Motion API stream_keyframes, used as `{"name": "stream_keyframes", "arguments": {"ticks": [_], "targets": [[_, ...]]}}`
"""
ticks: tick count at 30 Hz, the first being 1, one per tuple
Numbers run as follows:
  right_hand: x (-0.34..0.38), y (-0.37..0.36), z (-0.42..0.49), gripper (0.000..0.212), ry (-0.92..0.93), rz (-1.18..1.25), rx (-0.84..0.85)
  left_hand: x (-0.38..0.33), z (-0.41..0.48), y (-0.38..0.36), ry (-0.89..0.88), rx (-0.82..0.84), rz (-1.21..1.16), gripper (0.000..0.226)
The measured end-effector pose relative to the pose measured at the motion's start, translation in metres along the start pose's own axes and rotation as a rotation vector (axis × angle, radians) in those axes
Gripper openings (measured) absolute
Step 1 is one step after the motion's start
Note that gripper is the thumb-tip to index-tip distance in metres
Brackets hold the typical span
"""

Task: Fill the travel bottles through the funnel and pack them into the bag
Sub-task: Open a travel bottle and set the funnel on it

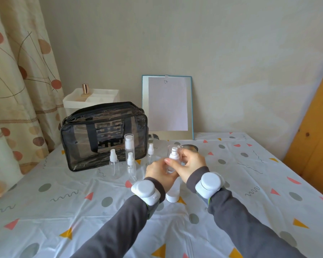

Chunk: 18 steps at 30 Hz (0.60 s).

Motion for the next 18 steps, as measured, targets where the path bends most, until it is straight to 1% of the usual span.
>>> {"name": "stream_keyframes", "arguments": {"ticks": [5, 7, 9, 10, 12, 13, 18], "targets": [[0.012, 0.003, 0.004, 0.025, -0.004, 0.266, 0.100, -0.001, 0.001, 0.015, 0.004, -0.045, -0.194, 0.039], [0.019, 0.001, 0.006, 0.017, -0.014, 0.379, 0.133, -0.005, 0.003, 0.020, -0.026, -0.076, -0.239, 0.034], [0.027, -0.003, 0.006, 0.010, -0.004, 0.506, 0.155, -0.015, 0.004, 0.019, -0.072, -0.046, -0.245, 0.028], [0.030, -0.004, 0.006, 0.011, 0.004, 0.554, 0.165, -0.019, 0.005, 0.016, -0.080, -0.016, -0.255, 0.028], [0.036, -0.005, 0.006, 0.014, 0.031, 0.595, 0.174, -0.025, 0.003, 0.011, -0.085, 0.026, -0.275, 0.030], [0.037, -0.005, 0.005, 0.015, 0.046, 0.595, 0.175, -0.026, 0.001, 0.009, -0.093, 0.021, -0.280, 0.029], [0.035, -0.004, 0.000, 0.017, 0.088, 0.596, 0.133, -0.025, -0.007, 0.005, -0.064, -0.065, -0.269, 0.016]]}}
Point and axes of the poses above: each hand's wrist, its own z-axis towards the middle knuckle, its own y-axis out of the back of the hand, x = y × z, the point moved 7 cm from there along z, towards the middle knuckle, and after that the axes turned 8 degrees about z, right-handed, at the moved point
